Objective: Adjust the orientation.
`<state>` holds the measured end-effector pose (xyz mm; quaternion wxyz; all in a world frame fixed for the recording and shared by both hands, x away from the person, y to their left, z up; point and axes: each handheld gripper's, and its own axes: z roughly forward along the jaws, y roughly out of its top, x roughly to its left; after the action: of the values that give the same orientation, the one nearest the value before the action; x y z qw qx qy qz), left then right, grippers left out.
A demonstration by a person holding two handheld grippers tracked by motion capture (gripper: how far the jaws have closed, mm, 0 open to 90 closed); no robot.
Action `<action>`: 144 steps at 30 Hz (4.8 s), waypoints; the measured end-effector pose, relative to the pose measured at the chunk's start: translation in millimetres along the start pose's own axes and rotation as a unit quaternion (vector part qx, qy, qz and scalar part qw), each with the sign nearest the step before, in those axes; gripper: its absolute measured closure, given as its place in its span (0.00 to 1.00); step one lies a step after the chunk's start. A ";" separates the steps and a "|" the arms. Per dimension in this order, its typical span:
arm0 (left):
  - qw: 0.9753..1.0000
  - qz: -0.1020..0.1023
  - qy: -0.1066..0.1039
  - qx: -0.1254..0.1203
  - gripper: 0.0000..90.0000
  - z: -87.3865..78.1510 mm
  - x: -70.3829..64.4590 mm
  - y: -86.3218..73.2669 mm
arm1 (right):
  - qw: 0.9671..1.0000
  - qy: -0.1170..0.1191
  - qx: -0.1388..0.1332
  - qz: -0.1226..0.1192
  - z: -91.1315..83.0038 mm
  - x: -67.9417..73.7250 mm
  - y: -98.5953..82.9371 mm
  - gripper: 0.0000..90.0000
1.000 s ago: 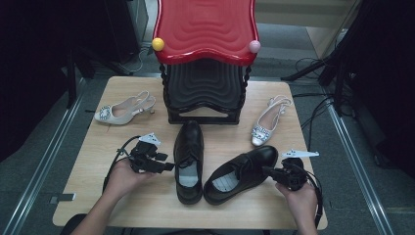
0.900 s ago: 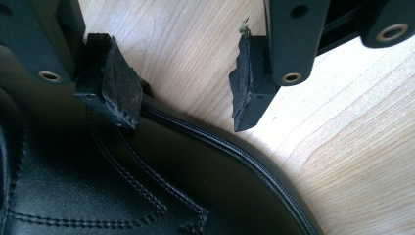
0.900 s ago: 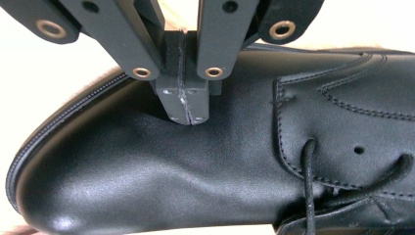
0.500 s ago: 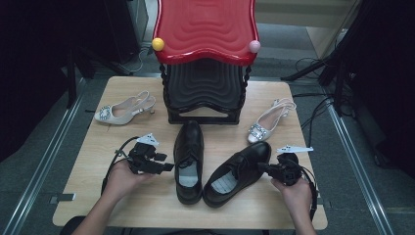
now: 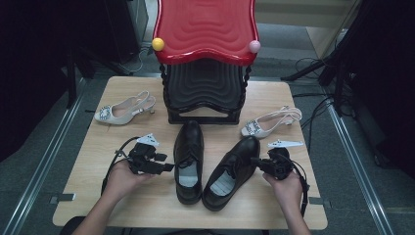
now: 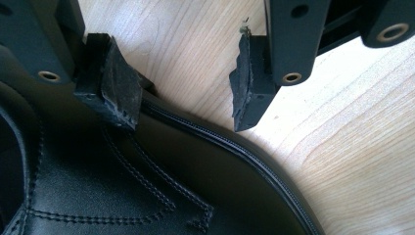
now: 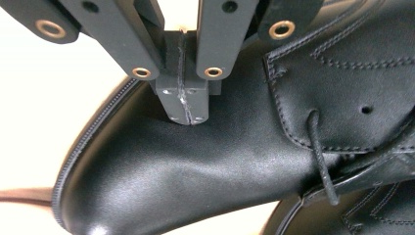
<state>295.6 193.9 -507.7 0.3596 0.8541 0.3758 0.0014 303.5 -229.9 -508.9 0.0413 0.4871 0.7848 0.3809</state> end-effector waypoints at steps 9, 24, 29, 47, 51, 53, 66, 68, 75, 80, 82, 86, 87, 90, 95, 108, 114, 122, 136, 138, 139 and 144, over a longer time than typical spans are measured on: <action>1.000 0.005 0.000 0.000 0.50 -1.3 0.0 -0.1 | 1.000 -0.007 -0.006 -0.008 6.8 8.1 9.6 1.00; 1.000 0.003 -0.002 -0.008 0.50 -3.6 -0.5 -0.6 | 0.999 0.023 0.029 -0.032 -9.2 32.6 -18.9 1.00; 1.000 0.005 -0.002 -0.006 0.50 -2.8 -0.4 -0.5 | 0.999 0.025 0.033 -0.026 -5.2 32.0 -17.5 1.00; 1.000 0.006 0.001 -0.009 0.50 -5.7 -2.8 -3.8 | 0.999 0.026 0.027 -0.028 8.6 34.4 -5.8 1.00; 1.000 0.004 0.002 -0.011 0.50 -7.4 -3.7 -6.0 | 0.999 0.028 0.027 -0.031 13.4 34.9 -0.7 1.00; 1.000 0.004 0.003 -0.013 0.50 -8.0 -4.2 -7.1 | 0.999 0.026 0.027 -0.032 15.6 35.1 1.8 1.00; 1.000 -0.001 0.003 -0.015 0.50 -11.2 -7.3 -13.2 | 0.998 0.024 0.028 -0.043 27.2 37.0 14.8 1.00; 1.000 -0.001 0.003 -0.015 0.50 -11.2 -7.3 -13.2 | 0.999 0.023 0.028 -0.040 26.1 36.6 14.5 1.00; 1.000 0.002 0.001 -0.016 0.50 -11.0 -7.5 -12.5 | 0.998 0.037 0.011 -0.043 14.5 38.7 11.9 1.00; 1.000 0.004 -0.001 -0.018 0.50 -9.9 -6.6 -10.0 | 0.998 0.046 0.006 -0.043 1.1 43.2 2.4 1.00; 1.000 0.004 -0.002 -0.018 0.50 -8.8 -6.6 -9.0 | 0.998 0.052 0.005 -0.038 -7.2 46.2 -5.3 1.00; 1.000 0.007 -0.004 -0.016 0.50 -7.0 -6.1 -6.1 | 0.998 0.053 0.002 -0.041 -13.4 52.2 -9.9 1.00; 1.000 0.010 -0.004 -0.016 0.50 -6.7 -5.7 -5.6 | 0.998 0.054 0.004 -0.043 -13.8 55.0 -11.7 1.00; 1.000 0.008 -0.004 -0.016 0.50 -5.7 -5.5 -4.8 | 0.997 0.053 0.016 -0.052 -10.2 63.9 -17.6 0.99; 1.000 0.011 -0.004 -0.013 0.50 -5.4 -4.9 -3.8 | 0.997 0.050 0.016 -0.053 -8.5 63.9 -17.8 1.00; 1.000 0.012 -0.005 -0.013 0.50 -4.8 -6.6 -3.8 | 0.997 0.055 0.016 -0.050 -2.8 66.2 -16.7 1.00; 1.000 0.012 -0.005 -0.012 0.50 -5.1 -6.6 -4.0 | 0.996 0.060 0.019 -0.057 3.1 71.9 -16.0 1.00; 1.000 0.008 -0.022 -0.015 0.59 -4.7 -7.1 -4.7 | 0.997 0.058 0.016 -0.050 5.3 68.2 -14.3 1.00; 0.999 -0.026 -0.033 0.013 0.83 12.8 -0.4 -1.7 | 0.998 0.058 0.009 -0.031 15.7 59.3 -7.0 1.00; 0.999 -0.027 -0.033 0.013 0.83 12.7 -0.4 -1.8 | 0.998 0.057 0.007 -0.033 18.5 60.1 -5.0 1.00; 0.999 -0.027 -0.033 0.012 0.83 12.8 -0.4 -1.9 | 0.998 0.057 0.009 -0.033 19.6 60.8 -3.7 1.00; 0.999 -0.034 -0.041 0.007 0.87 13.9 -0.4 -2.9 | 0.998 0.056 0.006 -0.030 22.7 60.0 0.2 1.00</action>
<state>297.2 186.4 -519.7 0.3688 0.8424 0.3899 -0.0486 282.2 -169.5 -506.5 0.0058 0.4420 0.8023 0.4012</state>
